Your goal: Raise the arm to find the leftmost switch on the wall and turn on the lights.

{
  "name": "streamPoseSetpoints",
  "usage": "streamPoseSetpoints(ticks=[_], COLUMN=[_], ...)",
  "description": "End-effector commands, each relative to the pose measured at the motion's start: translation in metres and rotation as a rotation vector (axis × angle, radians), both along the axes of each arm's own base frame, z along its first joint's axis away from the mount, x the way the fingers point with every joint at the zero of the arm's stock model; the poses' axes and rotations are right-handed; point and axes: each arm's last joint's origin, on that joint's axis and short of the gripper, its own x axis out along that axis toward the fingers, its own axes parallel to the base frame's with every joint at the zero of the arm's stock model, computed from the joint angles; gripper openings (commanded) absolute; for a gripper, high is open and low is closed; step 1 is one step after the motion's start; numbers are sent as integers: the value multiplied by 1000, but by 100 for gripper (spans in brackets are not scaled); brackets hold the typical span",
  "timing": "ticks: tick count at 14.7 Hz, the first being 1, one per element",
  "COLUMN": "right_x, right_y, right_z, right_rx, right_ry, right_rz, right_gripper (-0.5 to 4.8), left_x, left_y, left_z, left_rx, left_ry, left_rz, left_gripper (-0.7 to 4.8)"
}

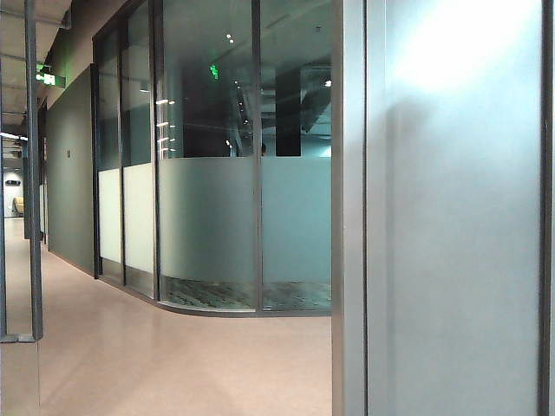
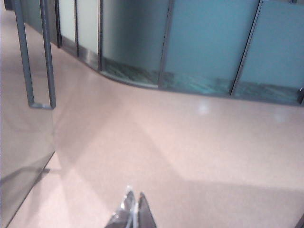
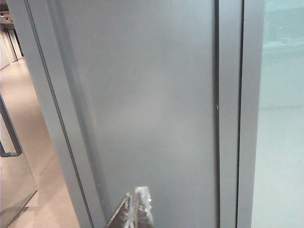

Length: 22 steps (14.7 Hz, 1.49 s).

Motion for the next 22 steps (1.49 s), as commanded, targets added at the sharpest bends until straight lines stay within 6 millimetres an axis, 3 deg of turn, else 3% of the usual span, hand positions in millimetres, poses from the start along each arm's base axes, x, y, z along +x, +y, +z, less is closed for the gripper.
streamPoseSetpoints(ticks=[1,17,20,22], right_x=[-1,-1,4,10], right_y=[0,-6,-19,-22], right_z=[3,3,-9,-29], right_rx=[4,-1,-11,-26], right_ry=[-22,-21,12,73], right_rz=[-3,-48,-208,-180], right_gripper=[-1,-1,-1,-1], left_x=[0,0,0,0], left_y=[0,0,0,0], left_z=[2,2,2,2], left_rx=[1,1,1,1], left_ry=[-21,-21,-21,-21], left_rz=[4,5,2,2], left_gripper=[-4,-4,-4,-4])
